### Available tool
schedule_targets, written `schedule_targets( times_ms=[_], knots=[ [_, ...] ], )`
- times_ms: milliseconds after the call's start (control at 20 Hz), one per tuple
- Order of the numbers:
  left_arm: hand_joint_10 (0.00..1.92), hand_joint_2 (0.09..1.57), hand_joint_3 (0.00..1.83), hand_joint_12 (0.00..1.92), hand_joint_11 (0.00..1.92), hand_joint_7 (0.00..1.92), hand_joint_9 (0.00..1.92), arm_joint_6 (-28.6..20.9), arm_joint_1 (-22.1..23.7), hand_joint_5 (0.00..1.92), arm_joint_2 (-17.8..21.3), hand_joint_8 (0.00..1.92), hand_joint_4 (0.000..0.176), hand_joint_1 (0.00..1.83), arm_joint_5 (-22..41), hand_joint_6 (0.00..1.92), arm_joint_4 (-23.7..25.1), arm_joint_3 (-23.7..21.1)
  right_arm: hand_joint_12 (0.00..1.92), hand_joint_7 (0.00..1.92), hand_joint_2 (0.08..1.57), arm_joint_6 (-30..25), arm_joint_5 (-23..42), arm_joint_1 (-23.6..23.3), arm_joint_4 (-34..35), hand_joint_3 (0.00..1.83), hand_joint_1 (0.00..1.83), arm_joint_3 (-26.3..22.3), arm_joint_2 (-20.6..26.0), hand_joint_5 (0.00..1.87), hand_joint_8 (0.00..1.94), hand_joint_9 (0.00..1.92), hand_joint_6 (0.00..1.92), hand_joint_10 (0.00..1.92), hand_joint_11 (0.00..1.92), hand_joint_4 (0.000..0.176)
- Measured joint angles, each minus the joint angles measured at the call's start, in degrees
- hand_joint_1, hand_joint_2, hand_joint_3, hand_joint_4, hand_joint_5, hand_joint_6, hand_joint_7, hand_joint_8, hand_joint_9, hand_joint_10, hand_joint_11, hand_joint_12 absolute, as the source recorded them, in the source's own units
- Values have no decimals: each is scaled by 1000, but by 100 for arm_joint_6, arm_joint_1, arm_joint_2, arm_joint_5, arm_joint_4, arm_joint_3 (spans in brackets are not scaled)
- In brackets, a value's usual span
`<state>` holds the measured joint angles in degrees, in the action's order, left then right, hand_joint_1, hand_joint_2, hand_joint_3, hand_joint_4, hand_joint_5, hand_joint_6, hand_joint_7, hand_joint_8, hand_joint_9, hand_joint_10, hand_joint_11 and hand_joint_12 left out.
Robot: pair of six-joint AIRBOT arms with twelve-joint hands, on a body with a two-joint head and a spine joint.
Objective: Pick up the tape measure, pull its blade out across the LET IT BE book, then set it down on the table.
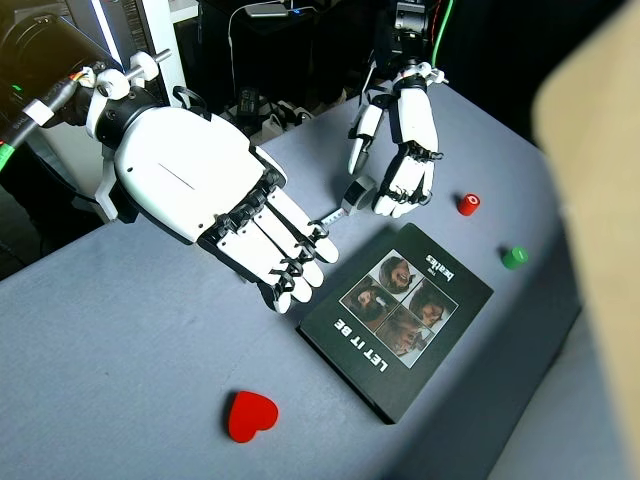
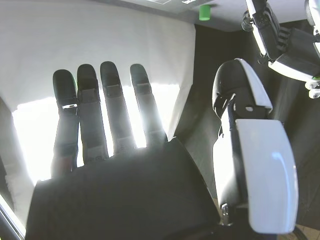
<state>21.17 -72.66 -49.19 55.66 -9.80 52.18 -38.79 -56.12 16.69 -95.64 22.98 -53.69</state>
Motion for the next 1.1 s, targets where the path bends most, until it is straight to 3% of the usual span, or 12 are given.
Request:
schedule_targets(
  times_ms=[1100],
  knots=[
    [1, 1107, 0, 917, 258, 714, 605, 586, -330, 704, -216, 1, 0, 944, 24, 5, -142, 61, 952, 250, 1117, 0, 44, 0, 0, 1, 103, 0, 0, 181, 1, 255, 0, 6, 18, 55]
  ],
)
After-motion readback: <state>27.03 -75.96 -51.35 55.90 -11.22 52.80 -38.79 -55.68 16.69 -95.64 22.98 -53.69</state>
